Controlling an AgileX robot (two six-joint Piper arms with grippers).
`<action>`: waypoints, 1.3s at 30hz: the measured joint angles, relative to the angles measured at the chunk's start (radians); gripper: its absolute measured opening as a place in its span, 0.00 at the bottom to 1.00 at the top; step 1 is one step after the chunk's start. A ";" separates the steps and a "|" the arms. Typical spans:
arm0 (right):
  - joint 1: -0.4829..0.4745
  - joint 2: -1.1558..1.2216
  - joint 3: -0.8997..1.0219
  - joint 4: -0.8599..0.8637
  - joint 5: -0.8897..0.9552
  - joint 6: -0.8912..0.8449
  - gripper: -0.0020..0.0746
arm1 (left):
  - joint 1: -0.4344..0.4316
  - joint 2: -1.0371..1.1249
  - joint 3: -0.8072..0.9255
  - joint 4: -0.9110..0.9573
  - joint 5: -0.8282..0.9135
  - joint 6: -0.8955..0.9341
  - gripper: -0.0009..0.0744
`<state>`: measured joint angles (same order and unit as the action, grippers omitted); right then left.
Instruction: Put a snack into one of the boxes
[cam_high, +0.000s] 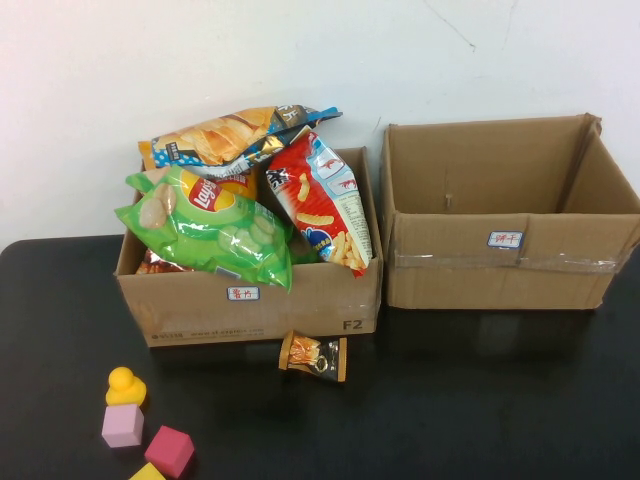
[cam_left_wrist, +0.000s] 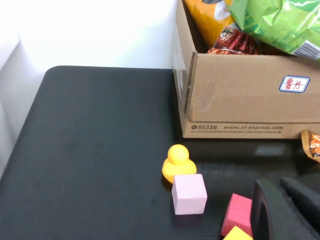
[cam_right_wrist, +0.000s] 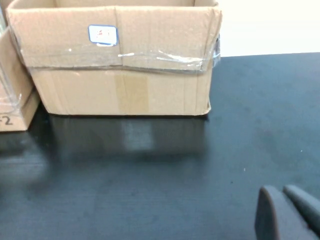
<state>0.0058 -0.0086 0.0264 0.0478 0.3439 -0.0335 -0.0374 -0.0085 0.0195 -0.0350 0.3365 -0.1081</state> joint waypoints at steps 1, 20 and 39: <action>0.000 0.000 0.000 -0.005 0.000 0.005 0.02 | 0.000 0.000 0.000 0.000 0.000 0.000 0.01; -0.006 0.000 0.000 -0.013 0.000 0.057 0.02 | 0.000 -0.001 0.000 0.000 0.000 0.000 0.01; -0.008 0.000 0.000 -0.013 0.000 0.059 0.02 | 0.000 -0.001 0.000 0.000 0.002 0.002 0.01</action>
<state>-0.0023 -0.0086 0.0264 0.0346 0.3439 0.0254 -0.0374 -0.0093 0.0195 -0.0350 0.3383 -0.1063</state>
